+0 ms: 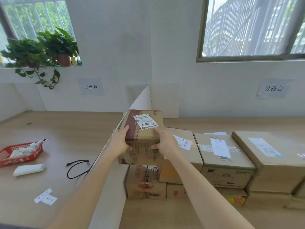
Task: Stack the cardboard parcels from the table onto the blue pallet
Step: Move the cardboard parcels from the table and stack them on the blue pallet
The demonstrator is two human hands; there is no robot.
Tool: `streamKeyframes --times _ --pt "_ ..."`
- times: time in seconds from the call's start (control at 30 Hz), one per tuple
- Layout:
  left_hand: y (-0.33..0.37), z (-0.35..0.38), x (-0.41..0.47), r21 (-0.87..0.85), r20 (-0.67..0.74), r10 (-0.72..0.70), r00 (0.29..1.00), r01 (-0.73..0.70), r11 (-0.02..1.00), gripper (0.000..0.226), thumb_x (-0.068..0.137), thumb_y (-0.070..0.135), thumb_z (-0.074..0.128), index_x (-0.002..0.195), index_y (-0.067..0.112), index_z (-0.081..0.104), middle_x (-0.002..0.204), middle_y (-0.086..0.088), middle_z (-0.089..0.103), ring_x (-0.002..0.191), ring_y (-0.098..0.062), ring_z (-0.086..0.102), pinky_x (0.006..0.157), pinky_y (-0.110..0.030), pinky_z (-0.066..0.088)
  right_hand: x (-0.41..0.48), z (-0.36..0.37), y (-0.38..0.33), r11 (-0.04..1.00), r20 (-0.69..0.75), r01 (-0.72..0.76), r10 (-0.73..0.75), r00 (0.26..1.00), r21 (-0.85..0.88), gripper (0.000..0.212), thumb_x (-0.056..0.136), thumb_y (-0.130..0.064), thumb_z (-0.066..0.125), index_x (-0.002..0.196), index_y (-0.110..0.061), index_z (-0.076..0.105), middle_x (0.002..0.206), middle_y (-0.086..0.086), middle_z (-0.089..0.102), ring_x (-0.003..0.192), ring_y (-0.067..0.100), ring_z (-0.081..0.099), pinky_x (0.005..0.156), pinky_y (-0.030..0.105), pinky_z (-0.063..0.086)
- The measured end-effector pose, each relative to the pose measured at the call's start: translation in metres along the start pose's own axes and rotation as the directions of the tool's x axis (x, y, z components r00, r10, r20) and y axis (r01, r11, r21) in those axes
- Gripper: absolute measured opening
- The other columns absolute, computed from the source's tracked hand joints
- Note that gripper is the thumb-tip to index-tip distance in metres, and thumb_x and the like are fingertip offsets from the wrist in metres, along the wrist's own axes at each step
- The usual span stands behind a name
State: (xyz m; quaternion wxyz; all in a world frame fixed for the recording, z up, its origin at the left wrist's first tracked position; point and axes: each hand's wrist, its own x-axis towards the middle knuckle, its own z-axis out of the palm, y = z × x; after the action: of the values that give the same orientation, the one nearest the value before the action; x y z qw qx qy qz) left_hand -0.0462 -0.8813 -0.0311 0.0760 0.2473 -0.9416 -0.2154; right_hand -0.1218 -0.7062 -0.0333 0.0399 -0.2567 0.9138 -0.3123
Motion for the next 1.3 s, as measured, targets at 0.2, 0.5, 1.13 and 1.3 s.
streamKeyframes --times 0.2,0.5,1.13,1.3 --pt "0.045 -0.026 -0.018 -0.026 0.001 0.071 0.997 -0.071 0.997 0.097 0.076 0.015 0.078 0.153 0.024 0.017 0.144 -0.016 0.028 0.129 -0.032 0.041 0.105 -0.036 0.038 -0.015 -0.051 0.004 1.000 -0.031 0.000 0.001 1.000 0.030 0.078 0.083 -0.020 0.074 0.148 -0.033 0.032 0.138 0.011 0.049 0.122 0.030 0.049 0.092 0.037 0.044" --pt "0.153 0.009 -0.032 0.010 0.027 0.222 0.975 -0.222 0.975 0.094 0.077 0.022 0.078 0.152 0.025 0.020 0.137 -0.012 0.036 0.124 -0.030 0.045 0.102 -0.040 0.040 -0.045 -0.135 0.085 0.993 -0.116 -0.116 0.114 0.987 -0.005 0.081 0.079 -0.025 0.078 0.146 -0.035 0.034 0.138 0.009 0.050 0.122 0.032 0.049 0.095 0.040 0.044" --pt "0.588 0.233 -0.168 -0.119 0.108 0.441 0.891 -0.428 0.896 0.093 0.077 0.024 0.077 0.151 0.028 0.021 0.132 -0.011 0.038 0.122 -0.029 0.046 0.097 -0.038 0.041 -0.224 -0.422 0.463 0.951 -0.334 -0.302 0.264 0.905 -0.069 0.082 0.076 -0.028 0.079 0.146 -0.032 0.036 0.138 0.004 0.054 0.128 0.025 0.047 0.104 0.040 0.041" --pt "0.692 0.281 -0.194 -0.182 0.129 0.499 0.857 -0.474 0.861 0.088 0.080 0.019 0.075 0.150 0.027 0.022 0.130 -0.011 0.036 0.121 -0.028 0.045 0.097 -0.036 0.041 -0.263 -0.492 0.547 0.938 -0.372 -0.339 0.288 0.883 -0.078 0.081 0.079 -0.028 0.077 0.148 -0.033 0.034 0.139 0.003 0.052 0.127 0.024 0.046 0.102 0.037 0.042"
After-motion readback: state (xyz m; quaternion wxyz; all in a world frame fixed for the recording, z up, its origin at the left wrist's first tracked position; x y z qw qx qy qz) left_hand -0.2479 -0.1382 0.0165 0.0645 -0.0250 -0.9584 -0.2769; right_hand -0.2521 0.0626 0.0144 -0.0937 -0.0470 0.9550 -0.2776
